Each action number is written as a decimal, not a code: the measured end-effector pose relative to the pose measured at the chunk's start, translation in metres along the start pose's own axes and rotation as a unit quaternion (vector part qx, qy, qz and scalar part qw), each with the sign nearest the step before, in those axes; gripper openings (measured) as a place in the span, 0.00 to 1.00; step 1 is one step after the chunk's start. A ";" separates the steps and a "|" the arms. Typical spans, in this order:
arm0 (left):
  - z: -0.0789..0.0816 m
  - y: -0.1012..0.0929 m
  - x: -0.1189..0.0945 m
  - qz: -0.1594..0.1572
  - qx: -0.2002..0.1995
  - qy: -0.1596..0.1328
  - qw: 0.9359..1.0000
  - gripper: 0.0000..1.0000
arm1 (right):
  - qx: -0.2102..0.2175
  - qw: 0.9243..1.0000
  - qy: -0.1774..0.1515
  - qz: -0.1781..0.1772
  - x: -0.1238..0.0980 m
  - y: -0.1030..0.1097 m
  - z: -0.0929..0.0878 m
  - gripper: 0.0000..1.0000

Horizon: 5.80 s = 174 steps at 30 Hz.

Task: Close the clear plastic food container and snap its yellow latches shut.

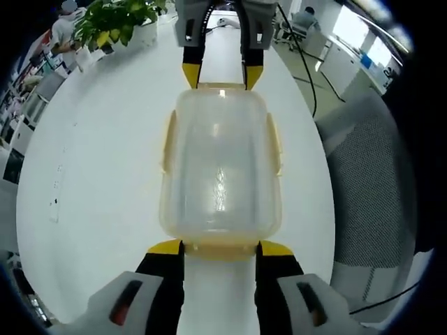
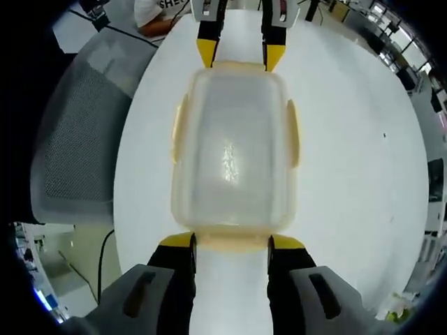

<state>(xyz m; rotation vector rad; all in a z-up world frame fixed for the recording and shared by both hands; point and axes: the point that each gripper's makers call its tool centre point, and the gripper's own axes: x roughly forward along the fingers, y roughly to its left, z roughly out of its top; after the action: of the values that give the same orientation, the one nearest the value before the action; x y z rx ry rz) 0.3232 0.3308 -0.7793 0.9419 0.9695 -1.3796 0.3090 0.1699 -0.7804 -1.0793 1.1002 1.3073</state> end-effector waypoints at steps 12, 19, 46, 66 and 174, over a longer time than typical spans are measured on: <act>0.001 -0.001 0.005 -0.004 -0.004 -0.005 1.000 0.34 | 0.006 1.000 -0.002 -0.001 0.005 0.001 -0.004 0.37; -0.001 -0.003 0.010 -0.002 -0.001 -0.002 1.000 0.34 | 0.006 1.000 -0.004 -0.007 0.009 0.002 -0.004 0.37; -0.002 -0.004 0.012 0.005 0.003 0.003 1.000 0.36 | 0.031 0.997 -0.071 -0.027 0.010 0.003 -0.004 0.39; -0.022 -0.013 -0.003 -0.005 -0.115 -0.068 0.991 0.37 | 0.271 0.939 -0.211 -0.002 -0.014 0.008 -0.009 0.40; 0.060 0.002 -0.009 0.145 -0.096 -0.156 0.972 0.33 | 0.204 0.948 -0.235 -0.074 -0.019 -0.003 0.040 0.47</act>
<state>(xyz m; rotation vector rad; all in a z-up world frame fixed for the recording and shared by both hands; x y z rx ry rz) 0.3252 0.2777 -0.7512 0.6654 0.6829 -1.1213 0.3120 0.2061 -0.7553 -0.4939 0.8549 1.0784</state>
